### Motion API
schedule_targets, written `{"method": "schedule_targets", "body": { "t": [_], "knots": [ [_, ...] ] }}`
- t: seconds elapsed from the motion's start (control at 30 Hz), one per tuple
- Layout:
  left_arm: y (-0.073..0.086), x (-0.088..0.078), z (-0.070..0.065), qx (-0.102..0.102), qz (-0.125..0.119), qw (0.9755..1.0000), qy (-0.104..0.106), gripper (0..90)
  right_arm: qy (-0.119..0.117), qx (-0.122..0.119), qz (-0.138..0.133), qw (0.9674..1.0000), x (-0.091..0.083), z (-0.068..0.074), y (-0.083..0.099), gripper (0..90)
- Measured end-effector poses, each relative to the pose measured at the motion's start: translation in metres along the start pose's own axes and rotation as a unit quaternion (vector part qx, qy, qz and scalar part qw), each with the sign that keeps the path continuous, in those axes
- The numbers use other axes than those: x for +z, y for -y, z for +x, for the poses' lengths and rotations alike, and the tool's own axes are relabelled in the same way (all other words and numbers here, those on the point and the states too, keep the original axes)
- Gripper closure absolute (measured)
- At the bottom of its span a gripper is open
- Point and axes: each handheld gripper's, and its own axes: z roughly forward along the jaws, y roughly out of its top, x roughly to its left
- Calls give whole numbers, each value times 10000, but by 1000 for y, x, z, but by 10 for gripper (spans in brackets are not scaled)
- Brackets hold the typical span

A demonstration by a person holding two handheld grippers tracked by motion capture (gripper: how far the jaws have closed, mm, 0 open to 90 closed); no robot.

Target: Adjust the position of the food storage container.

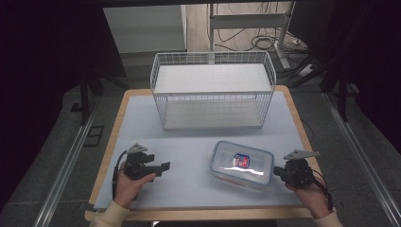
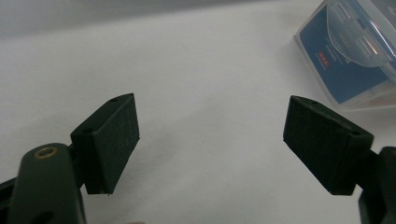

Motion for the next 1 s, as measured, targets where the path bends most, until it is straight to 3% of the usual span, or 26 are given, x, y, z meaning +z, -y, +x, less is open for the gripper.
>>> {"method": "schedule_targets", "body": {
  "t": [1.0],
  "knots": [
    [0,0,0,15,13,10000,8,182,-162,51,33,9999,15,17,-16,899]
  ]
}}
